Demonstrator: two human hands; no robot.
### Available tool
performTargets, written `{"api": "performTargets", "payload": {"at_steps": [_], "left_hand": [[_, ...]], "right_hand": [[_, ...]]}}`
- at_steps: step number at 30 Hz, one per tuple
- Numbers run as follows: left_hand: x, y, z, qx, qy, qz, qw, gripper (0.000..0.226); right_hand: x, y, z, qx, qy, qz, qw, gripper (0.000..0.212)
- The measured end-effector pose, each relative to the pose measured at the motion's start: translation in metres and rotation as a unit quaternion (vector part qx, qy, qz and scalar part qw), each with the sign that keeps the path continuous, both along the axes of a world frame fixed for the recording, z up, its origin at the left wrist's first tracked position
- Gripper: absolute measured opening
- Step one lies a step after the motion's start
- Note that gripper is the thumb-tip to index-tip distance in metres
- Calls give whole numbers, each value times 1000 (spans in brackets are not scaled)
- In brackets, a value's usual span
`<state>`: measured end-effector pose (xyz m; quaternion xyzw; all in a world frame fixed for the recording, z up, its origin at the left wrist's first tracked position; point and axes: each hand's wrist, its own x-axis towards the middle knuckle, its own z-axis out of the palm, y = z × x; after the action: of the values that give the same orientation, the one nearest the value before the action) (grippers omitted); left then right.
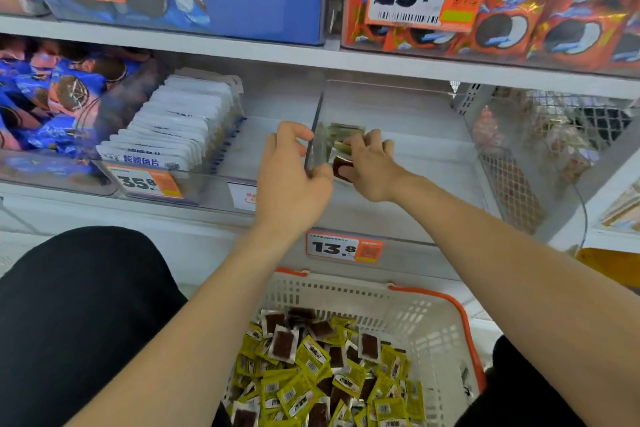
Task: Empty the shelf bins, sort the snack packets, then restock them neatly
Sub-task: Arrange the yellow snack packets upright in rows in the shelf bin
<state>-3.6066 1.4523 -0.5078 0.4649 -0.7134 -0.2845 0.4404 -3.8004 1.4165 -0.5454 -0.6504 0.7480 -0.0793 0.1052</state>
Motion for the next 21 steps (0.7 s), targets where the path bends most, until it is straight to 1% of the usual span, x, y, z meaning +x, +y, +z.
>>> {"api": "performTargets", "payload": {"at_steps": [2, 3, 5, 6, 7, 9, 11, 14, 17, 19, 21], "left_hand": [[-2, 0, -3, -2, 11, 3, 1000, 37], [-3, 1, -3, -4, 17, 3, 1000, 37], [-4, 3, -4, -7, 17, 8, 1000, 40], [-4, 5, -4, -7, 10, 14, 1000, 41], [-4, 7, -4, -9, 7, 17, 1000, 42], [-3, 8, -4, -13, 7, 12, 1000, 44], [0, 9, -2, -23, -10, 4, 1000, 46], [5, 10, 3, -41, -69, -10, 997, 49], [9, 20, 6, -64, -110, -21, 992, 54], [12, 28, 7, -102, -137, -23, 985, 58], [18, 37, 12, -151, -166, -31, 974, 57]], "right_hand": [[4, -2, -2, -26, -2, -28, 999, 48], [6, -1, -3, -32, -7, -43, 999, 55], [10, 2, -1, -33, -34, -91, 995, 78], [10, 2, 1, -34, -44, -119, 991, 85], [10, 1, 2, -36, -51, -136, 989, 86], [11, -3, 3, -41, -92, -138, 985, 74], [13, -5, 3, -53, -133, -131, 981, 68], [17, -1, 2, -55, -139, -122, 981, 67], [16, 7, 5, -36, -131, -111, 985, 64], [14, 17, 16, -18, -143, -119, 982, 65], [15, 36, 34, -35, -147, -115, 982, 58]]}}
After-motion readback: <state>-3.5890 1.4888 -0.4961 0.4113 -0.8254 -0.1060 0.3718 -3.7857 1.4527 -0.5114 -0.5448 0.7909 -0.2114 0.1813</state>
